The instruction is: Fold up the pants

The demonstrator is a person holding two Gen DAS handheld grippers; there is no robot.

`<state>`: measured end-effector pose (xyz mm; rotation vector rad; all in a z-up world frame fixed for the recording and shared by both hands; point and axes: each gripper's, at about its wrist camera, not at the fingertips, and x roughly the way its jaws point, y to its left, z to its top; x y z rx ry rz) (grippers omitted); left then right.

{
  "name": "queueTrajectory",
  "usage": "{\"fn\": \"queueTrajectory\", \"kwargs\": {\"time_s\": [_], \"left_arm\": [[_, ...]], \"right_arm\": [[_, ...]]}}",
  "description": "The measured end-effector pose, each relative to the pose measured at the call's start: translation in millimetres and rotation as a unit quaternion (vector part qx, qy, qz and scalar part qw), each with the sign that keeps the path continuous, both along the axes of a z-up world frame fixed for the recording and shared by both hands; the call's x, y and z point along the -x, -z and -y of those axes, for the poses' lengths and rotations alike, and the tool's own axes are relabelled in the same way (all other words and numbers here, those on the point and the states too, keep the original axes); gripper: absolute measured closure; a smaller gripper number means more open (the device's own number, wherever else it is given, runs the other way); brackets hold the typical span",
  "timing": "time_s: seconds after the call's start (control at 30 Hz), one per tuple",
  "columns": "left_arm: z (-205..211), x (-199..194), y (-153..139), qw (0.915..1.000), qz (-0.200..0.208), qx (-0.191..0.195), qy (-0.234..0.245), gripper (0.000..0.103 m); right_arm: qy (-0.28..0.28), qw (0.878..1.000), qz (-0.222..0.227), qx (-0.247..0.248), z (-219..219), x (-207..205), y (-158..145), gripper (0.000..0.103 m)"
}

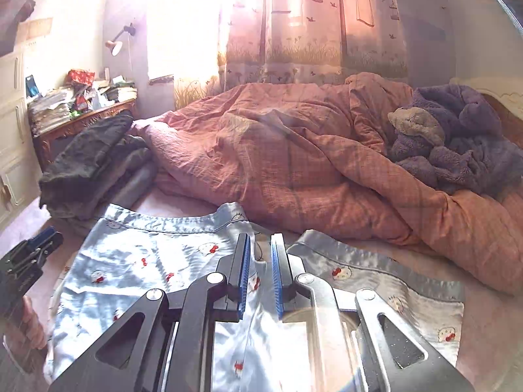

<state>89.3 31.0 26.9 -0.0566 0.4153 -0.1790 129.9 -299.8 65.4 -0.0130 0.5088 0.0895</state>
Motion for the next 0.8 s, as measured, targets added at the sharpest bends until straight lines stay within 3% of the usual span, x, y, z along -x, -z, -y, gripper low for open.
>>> {"fn": "queueTrajectory", "kwargs": {"time_s": [0.17,0.37,0.43,0.5,0.53,0.67,0.8], "left_arm": [[8,58,-6,0.9987,-0.002,-0.043,0.027,0.082],[22,114,2,0.9974,-0.05,-0.02,0.048,0.082],[33,132,4,0.997,-0.053,-0.011,0.055,0.083],[47,151,6,0.9962,-0.05,-0.005,0.071,0.098],[53,158,6,0.9954,-0.052,-0.001,0.081,0.102],[72,169,9,0.991,-0.078,0.02,0.107,0.102],[91,171,17,0.9862,-0.109,0.022,0.123,0.101]], "right_arm": [[0.012,0.998,0.063,0.019,18,74,-22,0.089],[0.048,0.993,0.108,-0.003,27,142,-15,0.088],[0.067,0.992,0.107,-0.006,25,159,-3,0.088],[0.089,0.993,0.08,0.014,17,169,11,0.088],[0.081,0.994,0.078,0.0,17,178,17,0.088],[0.083,0.992,0.079,-0.053,28,214,32,0.088],[0.122,0.986,0.105,-0.035,39,242,36,0.088]]}}
